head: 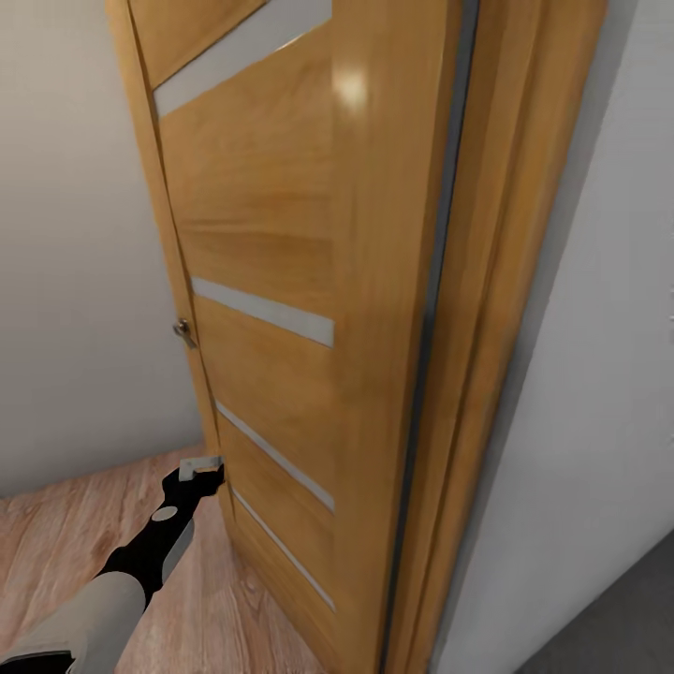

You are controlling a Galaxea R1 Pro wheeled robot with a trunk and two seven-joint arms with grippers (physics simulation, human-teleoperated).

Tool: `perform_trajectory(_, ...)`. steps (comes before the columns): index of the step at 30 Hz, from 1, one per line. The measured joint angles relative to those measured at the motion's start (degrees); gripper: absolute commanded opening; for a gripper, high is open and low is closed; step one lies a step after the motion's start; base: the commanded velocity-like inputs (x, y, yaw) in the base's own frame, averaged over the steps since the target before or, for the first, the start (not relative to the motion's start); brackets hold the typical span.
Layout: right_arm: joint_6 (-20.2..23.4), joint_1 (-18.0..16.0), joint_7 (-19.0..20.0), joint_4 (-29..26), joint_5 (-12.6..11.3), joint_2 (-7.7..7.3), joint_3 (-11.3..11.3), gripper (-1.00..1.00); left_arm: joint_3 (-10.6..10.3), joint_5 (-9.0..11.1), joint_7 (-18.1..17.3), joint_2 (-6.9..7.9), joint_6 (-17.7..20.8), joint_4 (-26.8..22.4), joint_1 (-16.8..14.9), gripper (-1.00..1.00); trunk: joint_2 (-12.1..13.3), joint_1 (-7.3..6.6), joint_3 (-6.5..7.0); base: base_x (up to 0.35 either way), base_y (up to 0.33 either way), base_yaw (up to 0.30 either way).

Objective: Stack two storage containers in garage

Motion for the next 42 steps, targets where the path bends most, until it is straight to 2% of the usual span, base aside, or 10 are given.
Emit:
perform_trajectory(13,0.0,0.0,0.0,0.0,0.0,0.0,0.0,1.0,0.0,0.0,0.0,0.01,0.0,0.0,0.0,1.0,0.0,-0.02,0.0,-0.054,0.023,-0.013)
perform_trajectory(27,0.0,0.0,0.0,0.0,0.0,0.0,0.0,1.0,0.0,0.0,0.0,0.0,0.0,0.0,0.0,1.0,0.0,-0.02,0.12,-0.001,0.0,-0.202)
perform_trajectory(42,0.0,0.0,0.0,0.0,0.0,0.0,0.0,1.0,0.0,0.0,0.0,0.01,0.0,0.0,0.0,1.0,0.0,-0.03,0.15,0.014,0.0,-0.021)
